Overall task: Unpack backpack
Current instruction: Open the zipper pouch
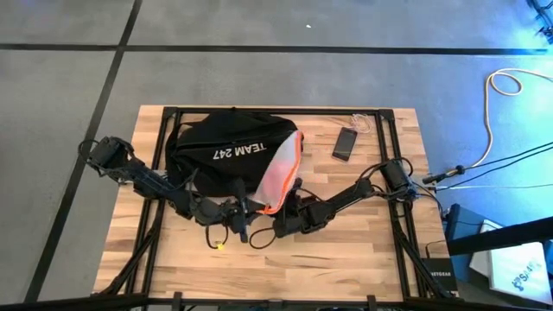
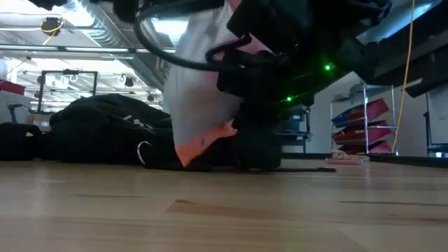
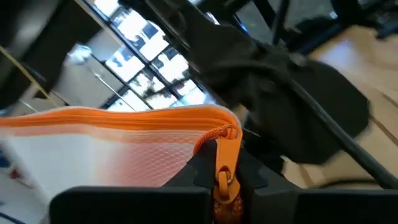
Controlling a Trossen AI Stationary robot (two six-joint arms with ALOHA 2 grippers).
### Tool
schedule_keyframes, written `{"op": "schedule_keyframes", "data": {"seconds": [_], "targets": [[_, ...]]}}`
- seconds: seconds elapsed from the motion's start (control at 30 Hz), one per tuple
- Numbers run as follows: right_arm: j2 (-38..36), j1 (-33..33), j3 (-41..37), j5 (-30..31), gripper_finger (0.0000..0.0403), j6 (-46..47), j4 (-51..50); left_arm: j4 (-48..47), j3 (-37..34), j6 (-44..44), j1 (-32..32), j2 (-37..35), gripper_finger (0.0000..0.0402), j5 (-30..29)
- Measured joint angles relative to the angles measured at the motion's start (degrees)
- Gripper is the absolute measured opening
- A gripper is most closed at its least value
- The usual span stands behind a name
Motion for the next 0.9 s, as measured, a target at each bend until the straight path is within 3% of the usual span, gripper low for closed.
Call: {"op": "schedule_keyframes", "data": {"seconds": [0.23, 0.33, 0.43, 0.63, 0.77, 0.9], "targets": [[-2.09, 0.49, 0.04, -11.27, 0.0000, 2.67, -9.02, 0.99, 0.04, -6.82, 1.31, 6.19, 0.0000, 0.03], [-2.22, 0.49, 0.29, -9.55, 0.0000, 6.99, -20.39, 4.73, 0.02, -8.93, 1.68, 9.75, 0.0000, 0.34], [-2.57, 0.52, 0.29, -5.18, 0.0000, 17.37, -37.81, 8.79, 0.04, -8.87, 1.81, 12.79, 0.0000, 1.40], [-5.68, 2.15, 0.02, -5.29, 0.0000, 40.34, -67.36, 9.65, 0.02, -6.23, 1.75, 13.94, 0.0000, 1.37], [-8.58, 5.00, -0.04, -8.94, 0.0000, 54.40, -78.23, 10.69, 0.00, -6.20, 1.75, 13.94, 0.0000, 1.06], [-12.65, 8.72, 0.02, -15.47, 0.0000, 59.92, -82.00, 10.67, 0.00, -6.99, 1.76, 13.94, 0.0000, 1.03]]}}
